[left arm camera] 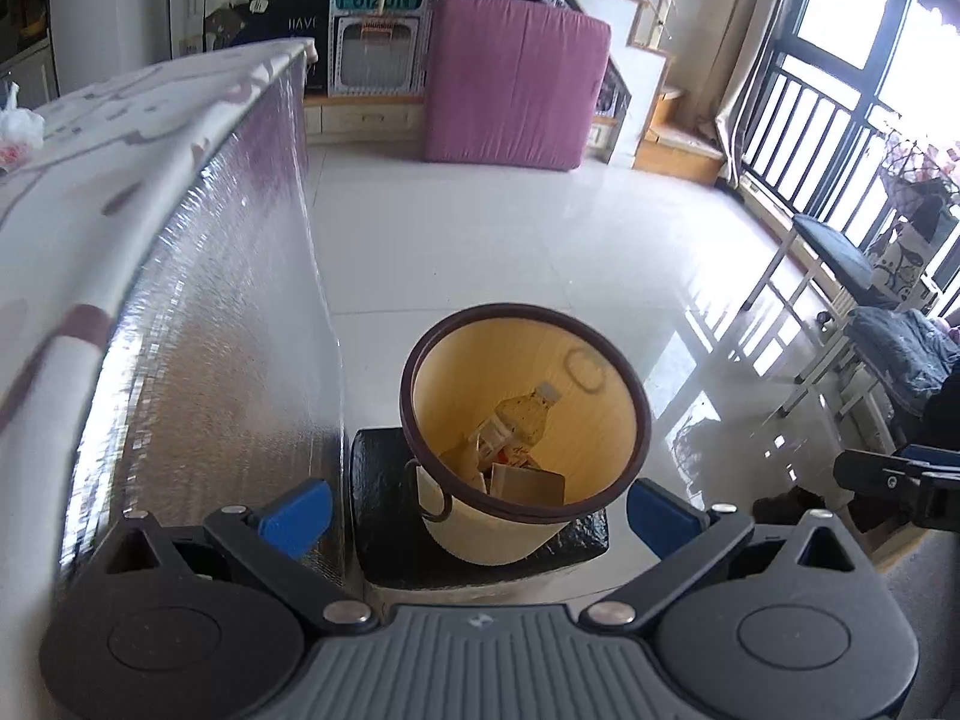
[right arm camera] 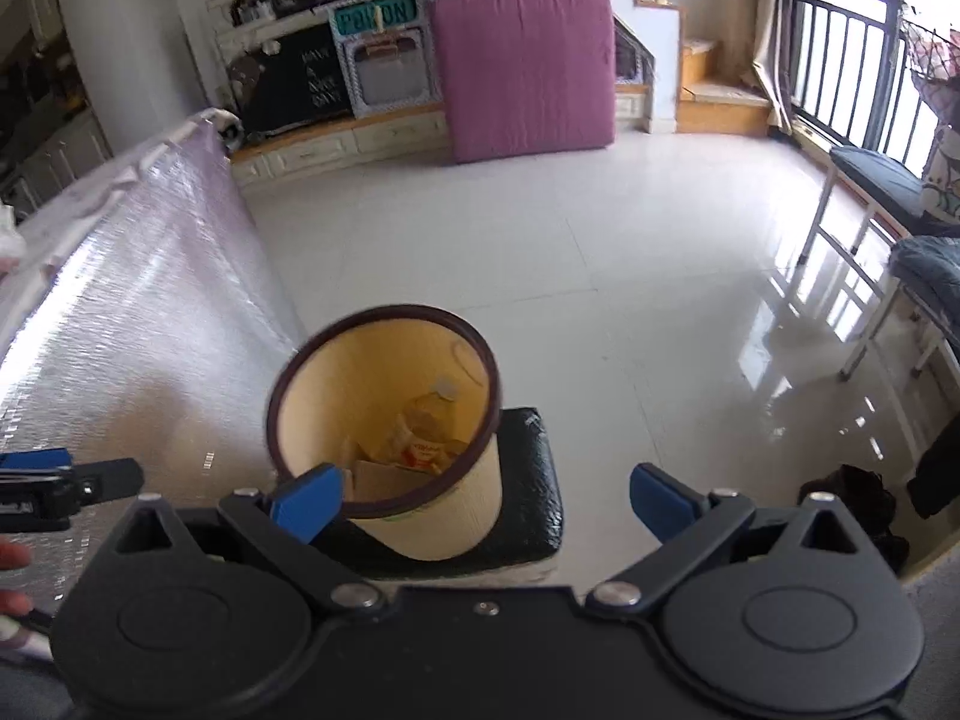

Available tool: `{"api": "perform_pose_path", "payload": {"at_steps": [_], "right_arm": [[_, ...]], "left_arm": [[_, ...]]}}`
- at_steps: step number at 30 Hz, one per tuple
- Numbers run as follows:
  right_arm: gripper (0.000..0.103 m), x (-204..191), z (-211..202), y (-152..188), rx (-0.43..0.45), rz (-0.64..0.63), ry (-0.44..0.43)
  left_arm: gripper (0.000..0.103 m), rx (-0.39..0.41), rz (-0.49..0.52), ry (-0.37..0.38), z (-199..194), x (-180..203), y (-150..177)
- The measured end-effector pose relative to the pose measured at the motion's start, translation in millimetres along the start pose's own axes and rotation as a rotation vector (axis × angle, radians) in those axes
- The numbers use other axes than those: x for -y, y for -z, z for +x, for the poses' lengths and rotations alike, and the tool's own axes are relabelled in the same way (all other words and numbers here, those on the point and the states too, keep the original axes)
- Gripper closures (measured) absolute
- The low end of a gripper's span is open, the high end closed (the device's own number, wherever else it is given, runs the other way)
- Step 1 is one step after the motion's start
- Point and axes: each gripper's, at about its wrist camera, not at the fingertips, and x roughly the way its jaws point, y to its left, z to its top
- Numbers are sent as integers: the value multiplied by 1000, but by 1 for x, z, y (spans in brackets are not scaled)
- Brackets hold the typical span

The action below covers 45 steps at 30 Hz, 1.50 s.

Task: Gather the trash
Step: 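Raise both open tools up and away from the wastebasket, then move both tools toward the blue can and white plastic bag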

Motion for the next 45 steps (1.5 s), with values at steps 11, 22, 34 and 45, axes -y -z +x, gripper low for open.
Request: {"api": "perform_pose_path", "payload": {"at_steps": [11, 22, 34, 45], "right_arm": [[0, -13, -62, 1, 113, -8, -19], [0, -55, -98, -6, 237, -27, -94], [0, -153, -98, -27, 314, -127, -212], [0, -261, -77, -49, 379, -191, -309]], "left_arm": [[0, 108, 40, 16, -65, -3, -1], [0, 245, 26, 4, -132, -45, -3], [0, 390, -33, -100, -192, -135, 2], [0, 486, -36, -259, -228, -250, 3]]}}
